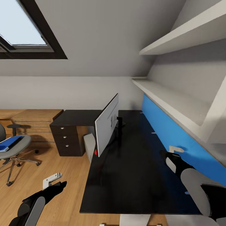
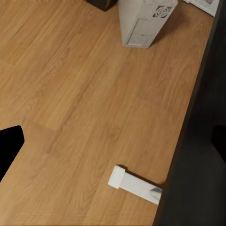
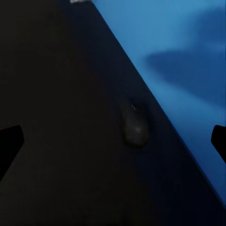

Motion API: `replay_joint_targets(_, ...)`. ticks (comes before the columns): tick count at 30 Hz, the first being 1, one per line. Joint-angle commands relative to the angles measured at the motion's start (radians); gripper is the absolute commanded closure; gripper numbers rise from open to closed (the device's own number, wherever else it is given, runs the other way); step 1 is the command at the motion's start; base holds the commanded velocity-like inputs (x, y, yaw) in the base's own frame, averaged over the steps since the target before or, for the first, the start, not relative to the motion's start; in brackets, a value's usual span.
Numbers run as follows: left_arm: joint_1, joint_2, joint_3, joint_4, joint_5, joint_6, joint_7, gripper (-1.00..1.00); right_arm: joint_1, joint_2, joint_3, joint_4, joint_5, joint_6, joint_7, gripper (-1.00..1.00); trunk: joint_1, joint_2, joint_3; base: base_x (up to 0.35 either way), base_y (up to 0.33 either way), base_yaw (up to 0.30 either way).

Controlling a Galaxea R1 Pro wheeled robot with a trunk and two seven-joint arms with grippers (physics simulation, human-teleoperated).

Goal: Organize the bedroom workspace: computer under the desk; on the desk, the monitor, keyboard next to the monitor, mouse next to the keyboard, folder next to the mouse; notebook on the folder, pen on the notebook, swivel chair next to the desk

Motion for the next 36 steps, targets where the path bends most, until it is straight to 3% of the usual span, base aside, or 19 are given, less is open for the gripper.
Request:
replay_joint_targets(1,-0.001,0.000,0.000,-0.001,0.011,0.004,0.009,-1.00,0.000,0.000,-0.003,-0.002,-0.006,0.004,-0.002,-1.00,0.001,-0.002,-0.002,0.251,0.000,0.000)
replay_joint_targets(36,-0.001,-0.001,0.003,-0.023,0.011,0.004,0.011,-1.00,-0.001,-0.002,-0.005,-0.010,-0.010,0.025,-0.006,-1.00,0.001,-0.002,-0.002,0.107,-0.003,0.000)
